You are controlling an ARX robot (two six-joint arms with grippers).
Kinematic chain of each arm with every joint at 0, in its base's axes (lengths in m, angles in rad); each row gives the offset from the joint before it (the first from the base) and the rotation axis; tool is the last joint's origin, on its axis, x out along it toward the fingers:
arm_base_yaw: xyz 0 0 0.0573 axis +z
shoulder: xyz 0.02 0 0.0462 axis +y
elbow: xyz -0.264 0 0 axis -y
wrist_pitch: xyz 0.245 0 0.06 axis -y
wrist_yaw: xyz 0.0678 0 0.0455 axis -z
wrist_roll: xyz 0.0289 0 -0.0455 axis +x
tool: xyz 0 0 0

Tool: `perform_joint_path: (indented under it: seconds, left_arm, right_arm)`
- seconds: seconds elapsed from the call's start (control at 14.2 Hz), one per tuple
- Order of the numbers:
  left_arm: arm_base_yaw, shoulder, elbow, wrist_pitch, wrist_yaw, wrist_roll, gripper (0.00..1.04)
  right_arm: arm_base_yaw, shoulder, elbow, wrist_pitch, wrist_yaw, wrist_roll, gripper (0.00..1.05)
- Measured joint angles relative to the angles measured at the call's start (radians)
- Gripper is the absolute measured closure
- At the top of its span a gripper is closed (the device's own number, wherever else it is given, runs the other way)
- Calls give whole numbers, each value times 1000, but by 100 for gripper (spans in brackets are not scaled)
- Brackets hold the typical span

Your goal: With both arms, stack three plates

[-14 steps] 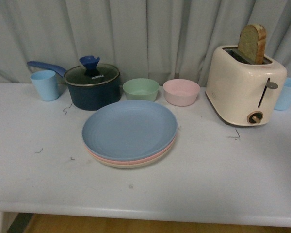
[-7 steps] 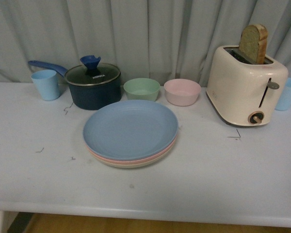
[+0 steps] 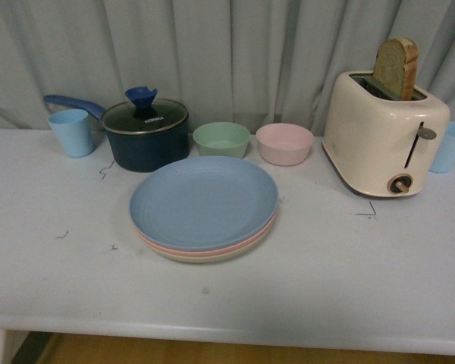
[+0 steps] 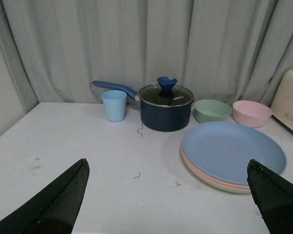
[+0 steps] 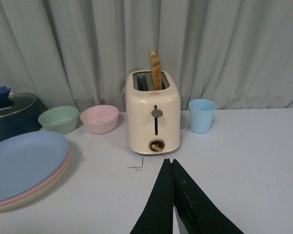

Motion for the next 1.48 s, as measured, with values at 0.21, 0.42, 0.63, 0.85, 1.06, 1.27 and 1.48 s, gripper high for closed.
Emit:
perform_joint_path:
  seconds: [0.21, 0.42, 0.63, 0.85, 1.06, 1.27, 1.48]
  left_arm:
    - [0, 0, 0, 0, 0, 0, 7]
    - [0, 0, 0, 0, 0, 0, 7]
    - [0, 0, 0, 0, 0, 0, 7]
    - [0, 0, 0, 0, 0, 0, 7]
    - [0, 0, 0, 0, 0, 0, 7]
    - [0, 0, 0, 0, 0, 0, 7]
    - [0, 0, 0, 0, 0, 0, 7]
  right_arm:
    - [0, -93, -24, -66, 0, 0, 103]
    - [0, -156, -55, -90, 0, 0, 103]
    - [0, -243, -55, -172, 0, 0, 103]
    - [0, -310, -55, -234, 0, 0, 103]
    - [0, -343, -55, -272, 0, 0, 103]
    - [0, -481, -54, -467, -1, 0, 103]
    - [0, -544, -54, -480, 0, 0, 103]
